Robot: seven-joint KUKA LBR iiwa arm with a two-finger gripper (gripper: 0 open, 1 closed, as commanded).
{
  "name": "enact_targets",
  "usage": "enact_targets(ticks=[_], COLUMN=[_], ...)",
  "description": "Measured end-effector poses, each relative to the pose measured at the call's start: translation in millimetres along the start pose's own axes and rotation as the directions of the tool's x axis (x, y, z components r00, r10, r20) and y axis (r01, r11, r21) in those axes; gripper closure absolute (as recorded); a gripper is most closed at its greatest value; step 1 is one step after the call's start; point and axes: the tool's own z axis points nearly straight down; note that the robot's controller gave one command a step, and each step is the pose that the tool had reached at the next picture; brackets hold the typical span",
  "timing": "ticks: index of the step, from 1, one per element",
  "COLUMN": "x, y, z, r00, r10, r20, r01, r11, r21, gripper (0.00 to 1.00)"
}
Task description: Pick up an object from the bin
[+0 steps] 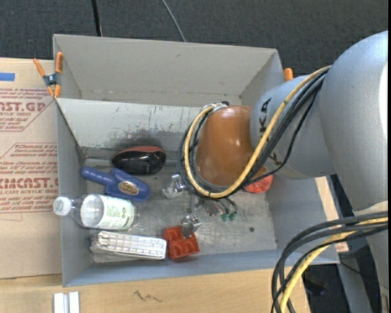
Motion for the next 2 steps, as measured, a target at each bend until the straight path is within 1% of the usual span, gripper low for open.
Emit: enact_targets(ticks=[1, 2], x=[7.3, 2.0], y=[2.9, 0.9], z=[4.5, 1.7], r00=[1.0, 1.0], r10=[-0.004, -0.001], r20=[-0.028, -0.006], r01=[0.003, 0.001], r11=[1.0, 1.0], r21=[-0.006, -0.002], gripper=[1.0, 0.0])
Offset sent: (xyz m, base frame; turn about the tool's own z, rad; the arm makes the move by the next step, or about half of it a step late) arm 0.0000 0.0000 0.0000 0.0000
